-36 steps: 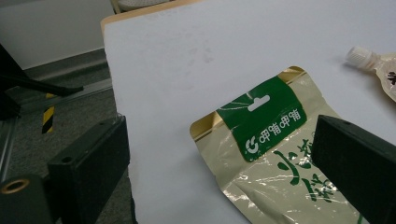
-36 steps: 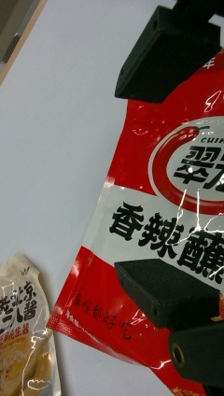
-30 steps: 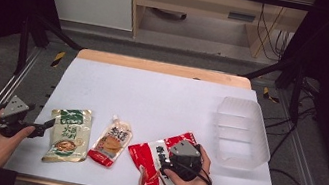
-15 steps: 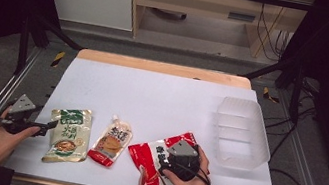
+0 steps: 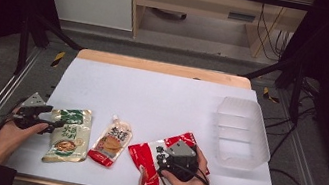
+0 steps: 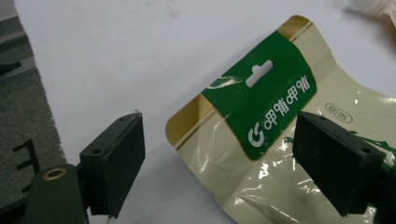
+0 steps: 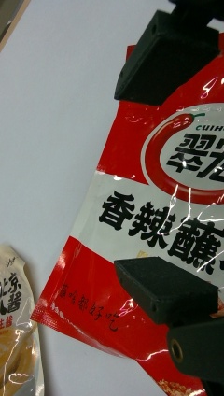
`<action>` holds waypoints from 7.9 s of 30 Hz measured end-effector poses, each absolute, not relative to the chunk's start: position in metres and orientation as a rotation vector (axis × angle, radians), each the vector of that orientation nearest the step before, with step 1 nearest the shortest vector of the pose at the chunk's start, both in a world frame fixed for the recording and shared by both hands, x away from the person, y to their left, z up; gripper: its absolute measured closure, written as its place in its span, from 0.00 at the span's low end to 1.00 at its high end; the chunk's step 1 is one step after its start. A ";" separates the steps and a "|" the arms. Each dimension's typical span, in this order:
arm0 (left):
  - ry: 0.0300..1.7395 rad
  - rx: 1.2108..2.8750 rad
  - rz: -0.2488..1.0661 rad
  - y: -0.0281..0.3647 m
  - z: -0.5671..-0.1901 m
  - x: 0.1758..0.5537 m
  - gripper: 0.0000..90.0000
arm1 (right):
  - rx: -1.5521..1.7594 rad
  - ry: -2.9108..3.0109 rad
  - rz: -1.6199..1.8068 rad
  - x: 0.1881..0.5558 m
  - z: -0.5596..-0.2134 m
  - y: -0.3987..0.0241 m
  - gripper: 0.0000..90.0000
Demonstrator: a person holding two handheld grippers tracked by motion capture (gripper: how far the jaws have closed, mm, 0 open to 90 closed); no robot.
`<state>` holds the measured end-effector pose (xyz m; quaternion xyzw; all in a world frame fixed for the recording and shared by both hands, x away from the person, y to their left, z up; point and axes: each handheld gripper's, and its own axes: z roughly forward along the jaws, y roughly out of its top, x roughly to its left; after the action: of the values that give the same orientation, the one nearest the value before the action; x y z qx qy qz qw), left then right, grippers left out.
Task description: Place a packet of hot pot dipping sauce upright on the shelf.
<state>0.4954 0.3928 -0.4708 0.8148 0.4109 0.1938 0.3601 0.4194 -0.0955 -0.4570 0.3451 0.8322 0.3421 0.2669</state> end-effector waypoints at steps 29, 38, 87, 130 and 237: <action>1.084 2.120 0.499 0.393 -0.459 0.482 0.91 | 0.911 2.246 0.933 0.419 -0.455 -0.096 0.19; 1.066 2.122 0.505 0.392 -0.451 0.477 1.00 | 0.908 2.234 0.946 0.419 -0.453 -0.096 0.19; 0.737 2.036 0.708 0.343 -0.316 0.421 1.00 | 0.909 2.269 1.058 0.418 -0.446 -0.090 0.20; 0.396 2.112 0.578 0.197 -0.304 0.455 1.00 | 0.410 2.388 0.960 0.498 -0.330 -0.055 0.30; 0.939 1.929 0.828 0.314 -0.434 0.431 0.05 | 0.812 2.111 0.839 0.526 -0.273 -0.276 1.00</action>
<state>0.4315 0.3136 -0.4342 0.7655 0.3726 0.3288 0.4087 0.5260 -0.2758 -0.2735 0.3145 0.8175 0.3248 0.3567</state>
